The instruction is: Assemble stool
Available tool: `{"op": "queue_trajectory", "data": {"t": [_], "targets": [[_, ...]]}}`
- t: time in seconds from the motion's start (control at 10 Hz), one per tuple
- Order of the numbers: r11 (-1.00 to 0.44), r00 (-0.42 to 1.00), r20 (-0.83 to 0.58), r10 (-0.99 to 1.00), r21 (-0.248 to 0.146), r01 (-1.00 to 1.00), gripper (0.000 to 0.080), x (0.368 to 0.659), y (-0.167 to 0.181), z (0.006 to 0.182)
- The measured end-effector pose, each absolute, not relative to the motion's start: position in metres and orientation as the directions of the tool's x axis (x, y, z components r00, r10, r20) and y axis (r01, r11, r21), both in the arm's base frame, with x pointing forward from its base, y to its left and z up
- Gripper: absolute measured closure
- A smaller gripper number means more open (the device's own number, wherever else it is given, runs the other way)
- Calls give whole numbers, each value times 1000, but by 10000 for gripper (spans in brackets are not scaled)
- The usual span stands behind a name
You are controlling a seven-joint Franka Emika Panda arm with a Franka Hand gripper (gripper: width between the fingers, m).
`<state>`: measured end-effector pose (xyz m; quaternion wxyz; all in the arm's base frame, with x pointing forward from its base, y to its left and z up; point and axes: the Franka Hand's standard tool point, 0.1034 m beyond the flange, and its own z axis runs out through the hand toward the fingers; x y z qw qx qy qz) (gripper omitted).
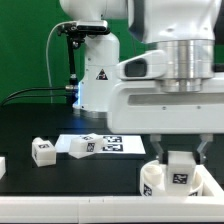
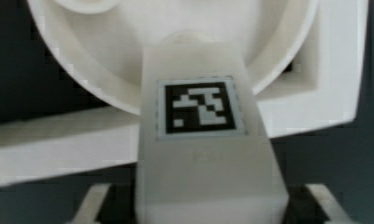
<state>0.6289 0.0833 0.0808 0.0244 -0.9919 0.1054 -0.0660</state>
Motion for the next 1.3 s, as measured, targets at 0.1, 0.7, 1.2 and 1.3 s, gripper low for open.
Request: {"op": "queue_trajectory", "data": {"t": [0.1, 0.7, 1.2, 1.3], "targets": [[-940, 933, 115, -340, -77, -333, 463, 628, 80, 80], [-645, 639, 89, -764, -100, -757, 459, 616, 58, 79], [-677, 671, 85, -736, -114, -728, 197, 616, 48, 88], [-703, 699, 84, -711, -119, -701, 159, 618, 43, 100]]}}
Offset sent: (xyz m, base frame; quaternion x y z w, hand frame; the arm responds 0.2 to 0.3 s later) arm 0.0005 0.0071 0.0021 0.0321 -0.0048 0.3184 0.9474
